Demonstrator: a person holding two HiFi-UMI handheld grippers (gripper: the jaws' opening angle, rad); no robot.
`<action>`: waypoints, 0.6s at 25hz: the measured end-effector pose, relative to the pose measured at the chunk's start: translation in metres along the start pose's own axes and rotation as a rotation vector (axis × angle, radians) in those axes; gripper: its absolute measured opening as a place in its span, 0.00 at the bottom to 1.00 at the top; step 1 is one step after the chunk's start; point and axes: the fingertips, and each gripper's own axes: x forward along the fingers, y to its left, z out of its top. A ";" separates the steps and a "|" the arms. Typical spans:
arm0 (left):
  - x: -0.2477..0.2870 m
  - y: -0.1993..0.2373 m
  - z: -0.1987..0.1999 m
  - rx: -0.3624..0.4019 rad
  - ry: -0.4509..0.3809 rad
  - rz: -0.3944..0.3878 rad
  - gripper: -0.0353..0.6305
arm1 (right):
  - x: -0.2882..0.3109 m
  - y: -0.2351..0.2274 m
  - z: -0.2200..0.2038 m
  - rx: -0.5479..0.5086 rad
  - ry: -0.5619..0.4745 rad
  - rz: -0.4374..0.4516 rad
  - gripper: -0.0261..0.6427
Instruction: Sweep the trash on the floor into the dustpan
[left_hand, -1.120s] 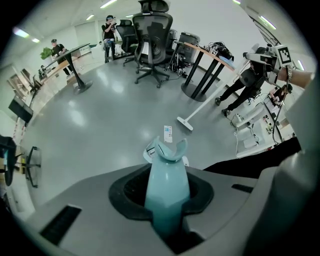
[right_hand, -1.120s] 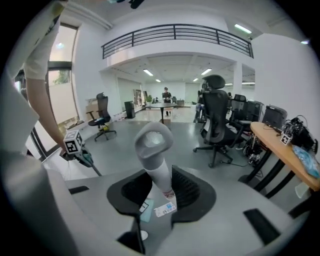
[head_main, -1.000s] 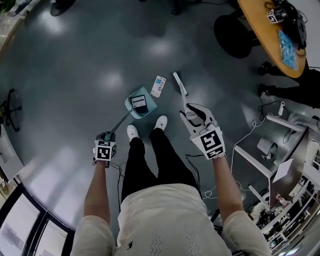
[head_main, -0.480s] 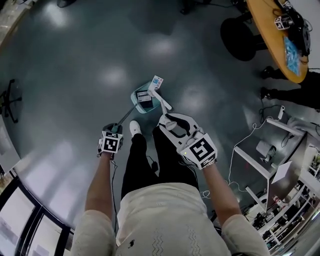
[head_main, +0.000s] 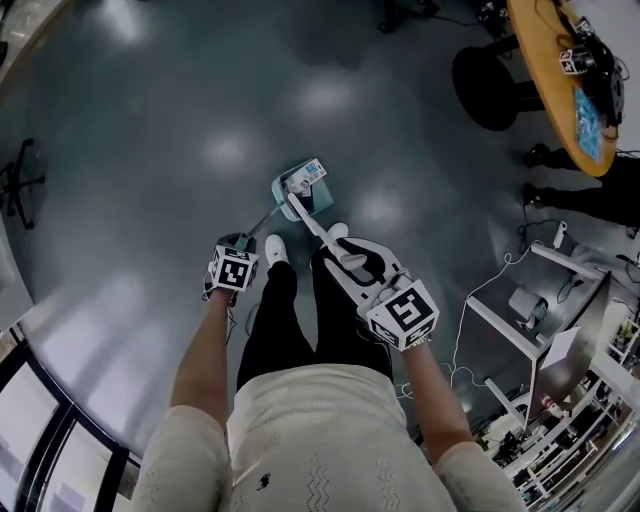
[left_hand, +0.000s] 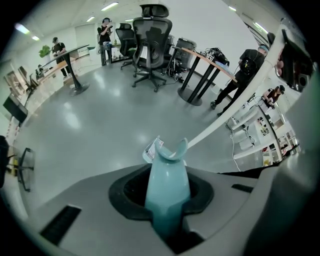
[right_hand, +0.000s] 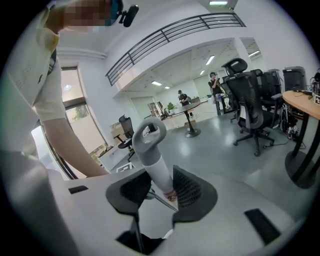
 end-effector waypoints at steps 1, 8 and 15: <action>-0.002 0.002 -0.002 -0.001 0.000 -0.003 0.19 | -0.001 -0.001 -0.001 0.011 -0.003 -0.014 0.24; 0.002 0.004 -0.007 -0.004 -0.014 -0.010 0.19 | -0.005 0.008 -0.011 0.018 -0.001 -0.061 0.24; 0.000 0.000 -0.009 0.014 -0.016 0.011 0.19 | -0.012 0.022 -0.022 0.007 0.008 -0.081 0.24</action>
